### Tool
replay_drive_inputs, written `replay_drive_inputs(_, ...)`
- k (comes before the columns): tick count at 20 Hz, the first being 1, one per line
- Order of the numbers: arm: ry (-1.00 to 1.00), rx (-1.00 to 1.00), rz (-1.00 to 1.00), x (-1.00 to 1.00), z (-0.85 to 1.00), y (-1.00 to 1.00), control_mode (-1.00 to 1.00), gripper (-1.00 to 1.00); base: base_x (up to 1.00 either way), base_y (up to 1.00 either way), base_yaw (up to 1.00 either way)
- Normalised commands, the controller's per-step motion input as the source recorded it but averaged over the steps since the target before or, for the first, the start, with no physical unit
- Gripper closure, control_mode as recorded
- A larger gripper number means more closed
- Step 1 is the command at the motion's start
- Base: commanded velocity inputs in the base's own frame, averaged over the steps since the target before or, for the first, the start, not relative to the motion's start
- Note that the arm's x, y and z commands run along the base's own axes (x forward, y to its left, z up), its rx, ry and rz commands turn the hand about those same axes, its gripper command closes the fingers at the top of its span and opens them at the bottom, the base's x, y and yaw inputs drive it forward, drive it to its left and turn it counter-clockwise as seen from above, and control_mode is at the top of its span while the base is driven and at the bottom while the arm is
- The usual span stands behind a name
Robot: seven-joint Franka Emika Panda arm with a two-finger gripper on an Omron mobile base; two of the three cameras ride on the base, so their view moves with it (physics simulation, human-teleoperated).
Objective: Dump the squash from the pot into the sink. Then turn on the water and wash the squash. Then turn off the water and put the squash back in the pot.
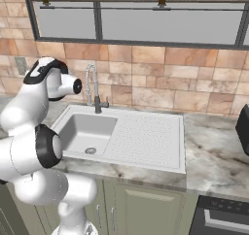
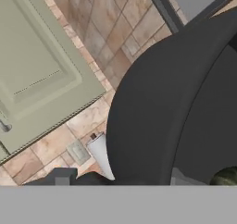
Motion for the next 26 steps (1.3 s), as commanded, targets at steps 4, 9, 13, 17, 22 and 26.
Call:
replay_drive_inputs(4, 0.0, 0.17, 0.0, 0.01, 0.26, -0.12, -1.0, 1.0, 0.0, 0.0, 0.0)
replay_drive_inputs(9, 0.0, 0.16, 0.0, 0.01, 0.34, -0.13, -1.0, 1.0, 0.0, 0.0, 0.0)
replay_drive_inputs(13, 0.0, 0.12, 0.0, 0.1, 0.11, -0.15, -1.0, 1.0, 0.0, 0.0, 0.0)
replay_drive_inputs(17, 0.0, 0.05, 0.0, 0.1, 0.0, -0.27, -1.0, 1.0, 0.0, 0.0, 0.0)
replay_drive_inputs(22, 0.0, 0.01, 0.0, 0.1, 0.0, -0.32, -1.0, 1.0, 0.0, 0.0, 0.0)
replay_drive_inputs(26, 0.0, 0.02, 0.0, 0.04, 0.0, -0.17, -1.0, 1.0, 0.0, 0.0, 0.0)
